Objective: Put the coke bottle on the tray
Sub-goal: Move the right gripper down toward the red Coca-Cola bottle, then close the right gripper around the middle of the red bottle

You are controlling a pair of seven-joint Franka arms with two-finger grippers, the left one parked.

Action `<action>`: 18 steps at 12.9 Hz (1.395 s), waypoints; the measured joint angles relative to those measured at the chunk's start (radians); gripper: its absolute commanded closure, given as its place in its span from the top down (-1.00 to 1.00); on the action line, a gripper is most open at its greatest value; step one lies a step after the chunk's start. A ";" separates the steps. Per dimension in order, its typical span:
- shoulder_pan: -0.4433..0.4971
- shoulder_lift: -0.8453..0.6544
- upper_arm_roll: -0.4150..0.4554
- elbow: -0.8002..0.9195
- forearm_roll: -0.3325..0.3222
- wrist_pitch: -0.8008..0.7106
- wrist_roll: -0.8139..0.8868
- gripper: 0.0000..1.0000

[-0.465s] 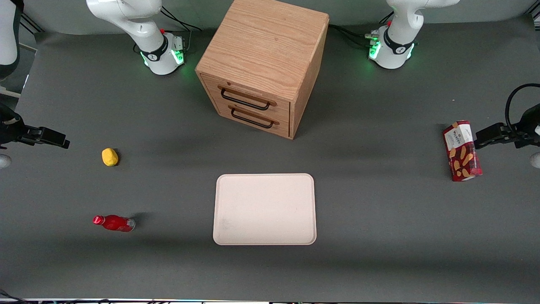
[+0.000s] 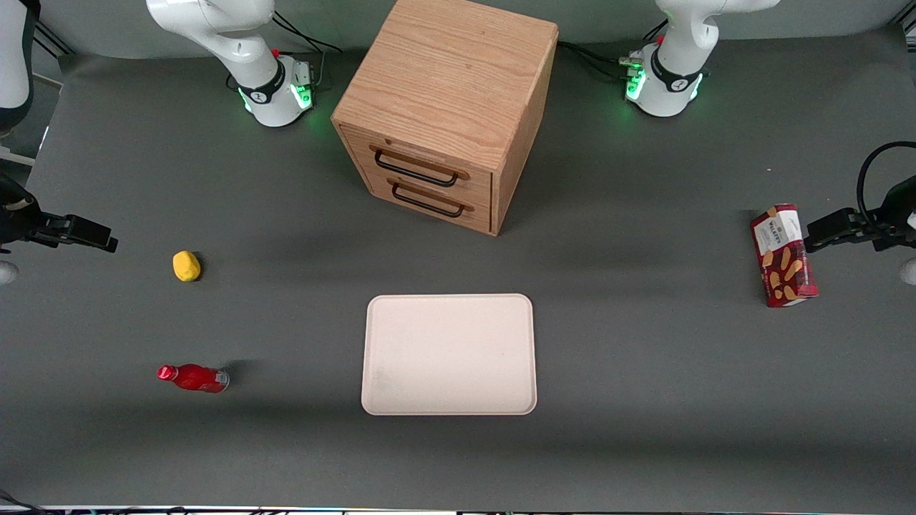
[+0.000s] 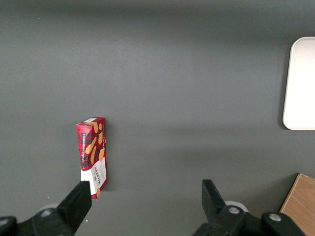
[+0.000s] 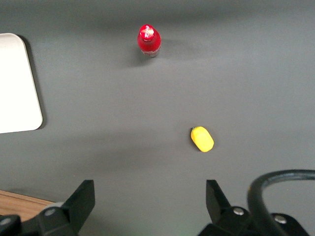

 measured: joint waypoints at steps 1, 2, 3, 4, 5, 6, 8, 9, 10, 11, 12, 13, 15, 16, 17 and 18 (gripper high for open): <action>0.001 0.002 0.001 0.001 0.000 0.002 0.000 1.00; 0.002 0.009 0.002 0.008 0.000 0.008 -0.002 1.00; 0.002 0.027 0.002 0.031 0.000 0.017 -0.011 1.00; 0.002 0.056 0.002 0.070 0.000 0.023 -0.033 1.00; 0.002 0.093 0.002 0.115 0.000 0.024 -0.054 1.00; 0.001 0.133 0.002 0.159 0.000 0.024 -0.065 1.00; 0.002 0.210 0.003 0.226 0.001 0.034 -0.075 1.00; 0.002 0.245 0.006 0.248 0.001 0.061 -0.087 1.00; 0.002 0.279 0.010 0.264 0.002 0.096 -0.113 1.00; 0.002 0.312 0.013 0.275 0.003 0.136 -0.142 1.00; 0.002 0.344 0.014 0.281 0.004 0.170 -0.172 1.00; 0.001 0.374 0.014 0.286 0.006 0.195 -0.201 1.00; -0.002 0.426 0.014 0.289 0.028 0.241 -0.244 1.00; -0.005 0.452 0.012 0.290 0.051 0.264 -0.267 1.00; -0.008 0.479 0.010 0.290 0.069 0.291 -0.291 1.00; -0.011 0.506 0.008 0.291 0.078 0.315 -0.309 1.00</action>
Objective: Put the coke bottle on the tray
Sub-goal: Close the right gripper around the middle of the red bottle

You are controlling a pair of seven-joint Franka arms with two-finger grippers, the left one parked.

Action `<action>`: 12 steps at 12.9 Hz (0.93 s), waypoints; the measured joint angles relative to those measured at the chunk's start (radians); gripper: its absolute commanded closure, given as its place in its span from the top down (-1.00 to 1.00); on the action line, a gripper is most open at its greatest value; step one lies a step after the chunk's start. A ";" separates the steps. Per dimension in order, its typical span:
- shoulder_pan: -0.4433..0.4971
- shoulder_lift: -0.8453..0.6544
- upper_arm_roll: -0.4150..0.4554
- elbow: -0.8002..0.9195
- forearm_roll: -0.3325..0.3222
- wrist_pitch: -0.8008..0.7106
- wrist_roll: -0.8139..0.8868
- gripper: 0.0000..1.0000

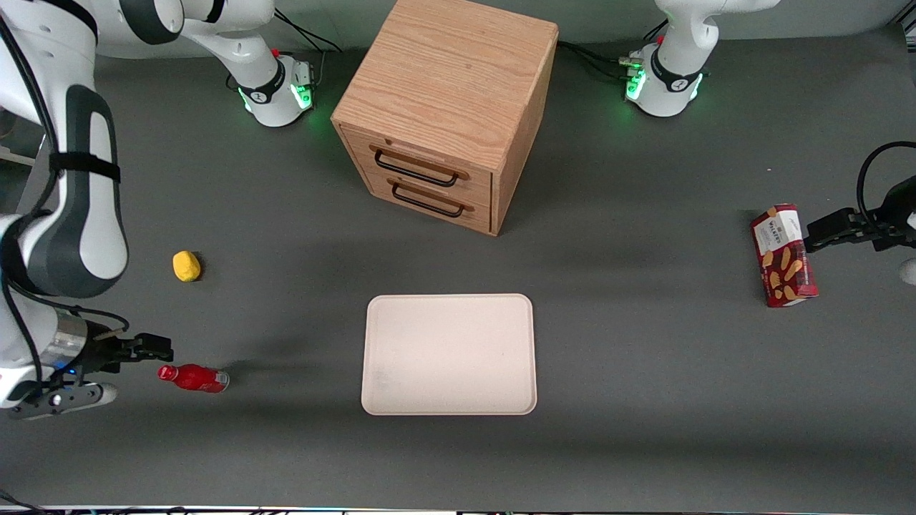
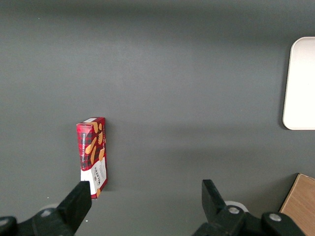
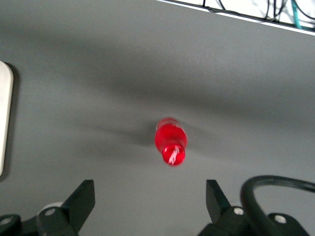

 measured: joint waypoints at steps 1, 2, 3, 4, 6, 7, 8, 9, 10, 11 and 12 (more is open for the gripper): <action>-0.002 0.026 -0.002 0.001 0.004 0.020 -0.018 1.00; -0.003 0.051 -0.004 0.001 0.005 0.037 -0.037 1.00; -0.004 0.074 -0.005 0.002 0.006 0.058 -0.059 1.00; -0.006 0.094 -0.007 0.003 0.006 0.078 -0.074 1.00; -0.007 0.117 -0.008 0.006 0.007 0.084 -0.081 1.00; -0.008 0.120 -0.008 0.007 0.008 0.084 -0.082 1.00; -0.008 0.120 -0.008 0.007 0.009 0.084 -0.083 1.00; -0.008 0.121 -0.008 0.008 0.009 0.084 -0.083 0.96; -0.008 0.121 -0.009 0.008 0.009 0.084 -0.083 0.90; -0.008 0.121 -0.009 0.008 0.009 0.083 -0.085 0.80; -0.009 0.121 -0.010 0.007 0.009 0.083 -0.092 0.70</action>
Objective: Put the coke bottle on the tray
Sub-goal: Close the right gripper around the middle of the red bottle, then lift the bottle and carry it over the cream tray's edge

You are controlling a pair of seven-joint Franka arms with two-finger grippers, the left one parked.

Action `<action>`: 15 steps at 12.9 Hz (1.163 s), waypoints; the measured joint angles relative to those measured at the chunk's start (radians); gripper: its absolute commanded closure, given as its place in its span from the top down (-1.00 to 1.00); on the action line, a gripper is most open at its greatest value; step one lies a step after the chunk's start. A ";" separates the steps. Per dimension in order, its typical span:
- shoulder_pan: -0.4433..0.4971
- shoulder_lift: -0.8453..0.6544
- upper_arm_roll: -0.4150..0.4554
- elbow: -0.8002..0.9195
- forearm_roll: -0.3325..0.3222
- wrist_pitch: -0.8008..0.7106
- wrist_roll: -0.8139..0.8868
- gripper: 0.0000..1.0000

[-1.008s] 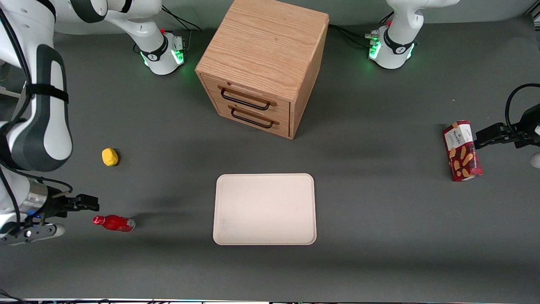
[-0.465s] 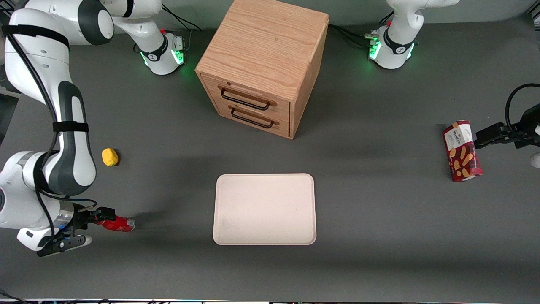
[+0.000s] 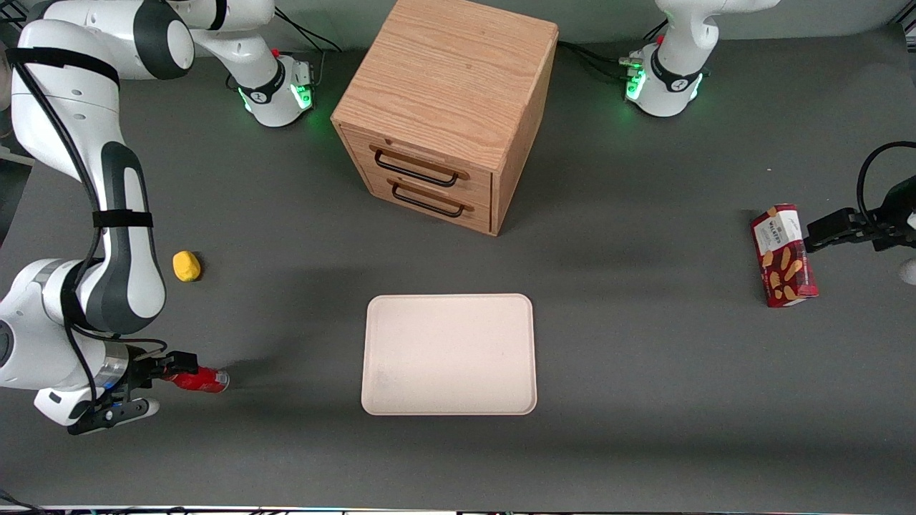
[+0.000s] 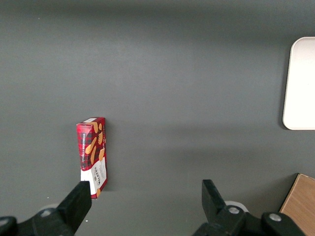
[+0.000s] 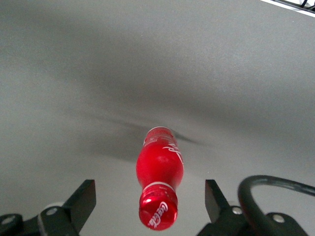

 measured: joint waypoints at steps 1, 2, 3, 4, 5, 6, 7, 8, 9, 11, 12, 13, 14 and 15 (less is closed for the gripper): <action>-0.001 0.000 -0.001 0.000 0.000 0.000 -0.012 0.55; -0.002 0.001 -0.001 -0.001 0.000 -0.001 -0.020 0.35; -0.002 0.002 -0.001 -0.001 0.000 -0.001 -0.024 0.15; -0.003 0.002 -0.001 -0.001 0.000 -0.001 -0.027 -0.03; -0.003 0.003 -0.001 -0.002 0.000 -0.001 -0.029 -0.17; -0.004 0.003 -0.001 -0.002 0.000 -0.002 -0.029 -0.33; -0.004 0.003 -0.001 -0.002 0.000 -0.003 -0.032 -0.52; -0.004 0.003 -0.001 -0.002 0.001 -0.004 -0.038 -0.81; -0.004 0.003 -0.001 -0.002 0.001 -0.004 -0.043 -1.00; -0.004 0.003 -0.001 -0.002 0.001 -0.004 -0.048 -1.00; -0.004 0.003 -0.001 -0.002 0.001 -0.004 -0.049 -1.00; -0.004 0.003 -0.001 -0.002 0.001 -0.004 -0.049 -1.00; -0.004 0.003 -0.001 -0.001 0.001 -0.004 -0.051 -1.00; -0.004 0.002 -0.002 0.001 0.001 -0.004 -0.052 -1.00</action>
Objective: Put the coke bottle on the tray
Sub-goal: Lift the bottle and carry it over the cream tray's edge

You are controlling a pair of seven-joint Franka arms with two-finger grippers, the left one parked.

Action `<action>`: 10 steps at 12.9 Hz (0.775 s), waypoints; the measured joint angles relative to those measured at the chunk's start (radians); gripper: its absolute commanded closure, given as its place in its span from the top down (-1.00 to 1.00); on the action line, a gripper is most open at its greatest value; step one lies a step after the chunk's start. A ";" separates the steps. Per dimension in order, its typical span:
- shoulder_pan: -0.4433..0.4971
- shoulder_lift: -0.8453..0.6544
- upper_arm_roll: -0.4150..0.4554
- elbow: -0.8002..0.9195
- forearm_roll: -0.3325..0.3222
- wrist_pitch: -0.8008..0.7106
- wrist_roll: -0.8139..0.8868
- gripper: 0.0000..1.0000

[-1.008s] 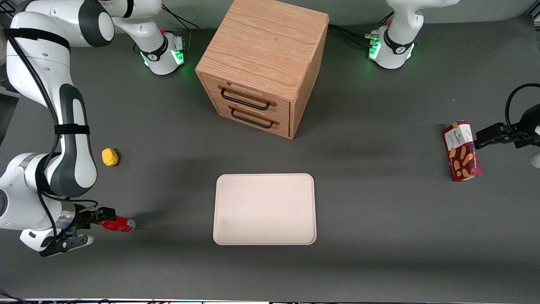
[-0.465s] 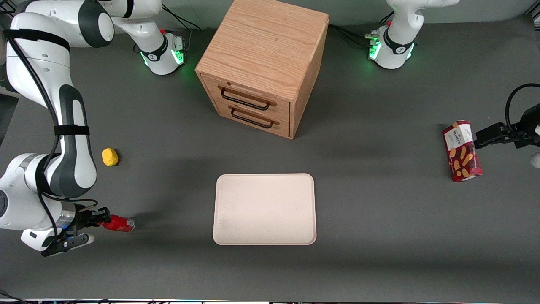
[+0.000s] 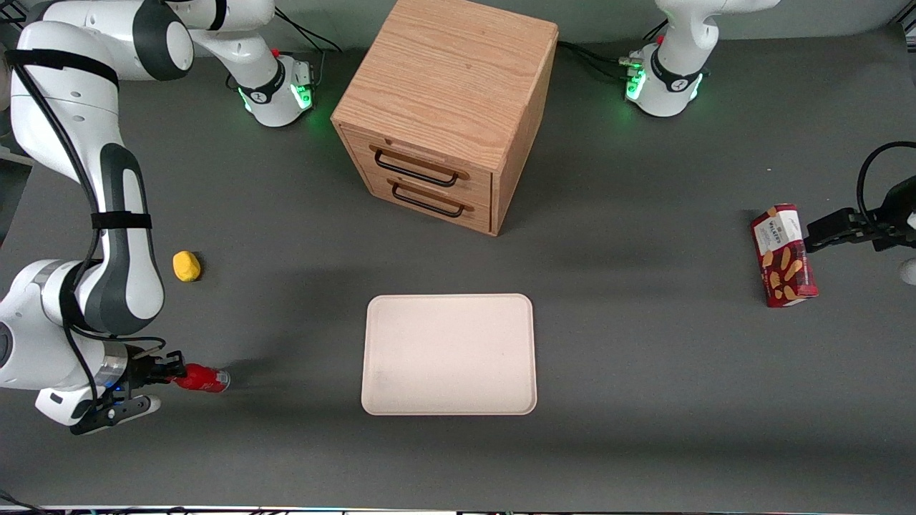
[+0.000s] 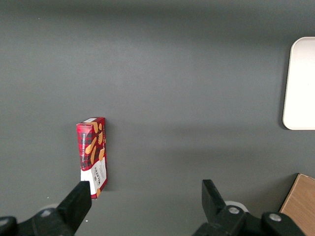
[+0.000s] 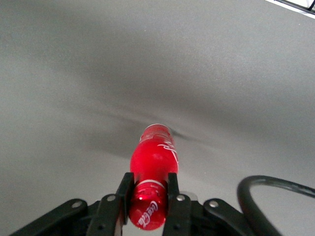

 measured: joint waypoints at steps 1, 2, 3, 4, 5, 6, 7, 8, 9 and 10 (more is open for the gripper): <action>0.000 -0.004 0.000 0.006 0.000 -0.010 -0.001 -1.00; 0.000 -0.013 0.000 0.021 -0.001 -0.051 -0.004 -1.00; 0.001 -0.026 0.000 0.043 -0.003 -0.098 -0.006 -1.00; 0.001 -0.042 0.000 0.075 -0.006 -0.159 -0.007 -1.00; 0.002 -0.058 0.000 0.109 -0.007 -0.223 -0.007 -1.00; 0.004 -0.073 0.000 0.144 -0.007 -0.281 -0.008 -1.00; 0.006 -0.088 0.000 0.175 -0.008 -0.327 -0.008 -1.00; 0.010 -0.106 0.001 0.201 -0.014 -0.364 -0.008 -1.00; 0.015 -0.124 0.003 0.217 -0.023 -0.388 -0.008 -1.00; 0.024 -0.145 0.004 0.229 -0.035 -0.405 -0.008 -1.00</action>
